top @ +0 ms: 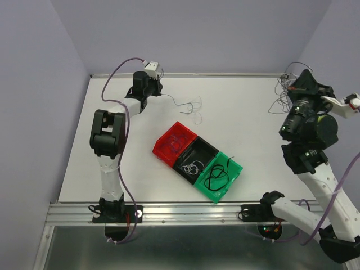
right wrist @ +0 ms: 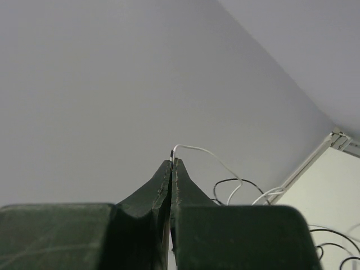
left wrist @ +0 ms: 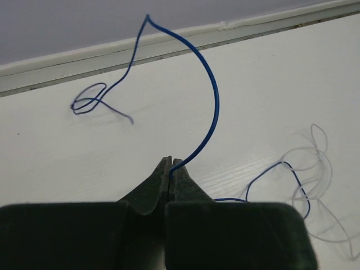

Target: Untangle the cables

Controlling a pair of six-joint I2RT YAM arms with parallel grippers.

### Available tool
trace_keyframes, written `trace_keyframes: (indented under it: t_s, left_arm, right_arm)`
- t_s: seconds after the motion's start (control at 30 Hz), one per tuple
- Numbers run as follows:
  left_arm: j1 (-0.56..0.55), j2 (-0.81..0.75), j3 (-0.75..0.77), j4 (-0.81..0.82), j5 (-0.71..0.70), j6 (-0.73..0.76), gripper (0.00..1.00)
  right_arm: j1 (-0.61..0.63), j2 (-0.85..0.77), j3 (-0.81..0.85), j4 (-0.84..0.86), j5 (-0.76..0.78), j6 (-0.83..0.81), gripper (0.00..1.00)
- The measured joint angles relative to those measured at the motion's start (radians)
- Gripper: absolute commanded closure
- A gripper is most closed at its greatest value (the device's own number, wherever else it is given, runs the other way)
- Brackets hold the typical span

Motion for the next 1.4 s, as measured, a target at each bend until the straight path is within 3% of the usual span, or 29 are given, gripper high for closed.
trace_keyframes:
  t_s: [0.17,0.37,0.47,0.53,0.6,0.73,0.87,1.17,1.4]
  left_arm:
    - [-0.005,-0.136,-0.079,-0.008,0.117,0.031,1.0]
    - [-0.021,-0.307,-0.133,0.012,0.146,0.079,1.0]
    - [-0.027,-0.356,-0.154,0.027,0.154,0.096,1.0]
    - [-0.026,-0.365,-0.169,0.029,0.156,0.105,1.0]
    - [-0.027,-0.366,-0.183,0.026,0.162,0.108,1.0]
    - [-0.026,-0.369,-0.217,0.014,0.18,0.111,1.0]
    - [-0.026,-0.372,-0.226,0.012,0.198,0.114,1.0]
    - [-0.026,-0.394,-0.226,0.014,0.192,0.116,1.0]
    - [-0.013,-0.399,-0.226,0.014,0.183,0.115,1.0]
  right_arm:
    - [0.0,0.205,0.016,-0.021,-0.096,0.042,0.99]
    - [0.001,0.528,0.056,-0.143,-0.158,0.097,1.0]
    - [0.001,0.585,0.055,-0.217,-0.154,0.108,0.95]
    - [0.001,0.583,0.045,-0.252,-0.148,0.114,0.47]
    - [0.001,0.561,0.017,-0.262,-0.159,0.099,0.15]
    - [-0.001,0.54,-0.01,-0.3,-0.267,0.029,0.14]
    - [-0.002,0.585,0.0,-0.322,-0.51,-0.089,0.15]
    - [-0.001,1.001,0.296,-0.454,-0.947,-0.296,0.14]
    - [-0.001,1.176,0.391,-0.576,-1.109,-0.408,0.1]
